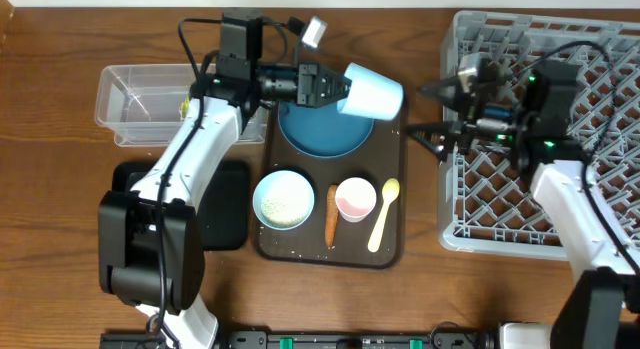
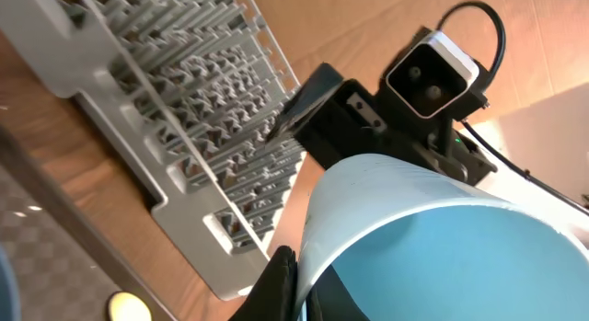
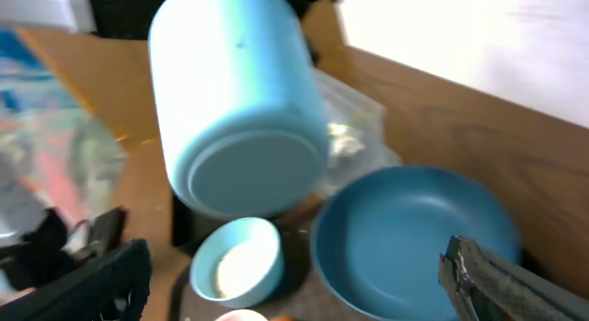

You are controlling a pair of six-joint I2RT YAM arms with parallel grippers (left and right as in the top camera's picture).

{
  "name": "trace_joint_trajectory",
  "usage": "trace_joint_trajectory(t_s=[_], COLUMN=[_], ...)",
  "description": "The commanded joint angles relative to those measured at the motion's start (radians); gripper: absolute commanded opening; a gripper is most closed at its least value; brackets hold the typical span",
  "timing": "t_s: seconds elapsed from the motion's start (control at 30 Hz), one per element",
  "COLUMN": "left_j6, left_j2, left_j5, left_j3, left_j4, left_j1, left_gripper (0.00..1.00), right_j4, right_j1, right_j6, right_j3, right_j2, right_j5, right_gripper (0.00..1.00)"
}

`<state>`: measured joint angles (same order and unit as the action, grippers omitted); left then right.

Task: Sort waste into correct bins and load items into the dishwasher rack
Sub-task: 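Hand light-blue cup from left gripper to right gripper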

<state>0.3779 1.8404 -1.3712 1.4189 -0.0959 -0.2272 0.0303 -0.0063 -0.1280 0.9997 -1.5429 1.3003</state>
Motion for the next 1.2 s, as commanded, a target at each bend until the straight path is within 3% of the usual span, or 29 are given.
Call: trace_joint_trajectory(t_s=[0.0,0.47,0.67,0.83,1.17], left_j6=[0.021,0.032,0.032,0.032,0.032], left_j2=[-0.002,-0.002,-0.002,-0.002,-0.002], left_j5=[-0.035,-0.035,-0.034,-0.034,-0.031], left_j3=[0.012,0.012,0.012,0.012,0.012], left_j4=[0.005,0.005,0.005,0.005,0.005], left_j1=[-0.008,-0.037,-0.041,-0.041,-0.041], left_gripper=[0.06,0.06,0.06,0.06,0.06], right_j4=[0.033,0.247,0.247,0.247,0.247], right_j1=[0.035,0.1,0.128,0.127,0.127], right_j6=[0.001,0.137,0.142,0.142,0.142], right_j3=[0.012,0.012,0.012,0.012,0.012], right_j2=[-0.001,-0.001,-0.001,-0.001,-0.001], right_j5=[0.081,0.022,-0.018,-0.018,-0.019], right_gripper=[0.99,0.96,0.89,0.77,0.68])
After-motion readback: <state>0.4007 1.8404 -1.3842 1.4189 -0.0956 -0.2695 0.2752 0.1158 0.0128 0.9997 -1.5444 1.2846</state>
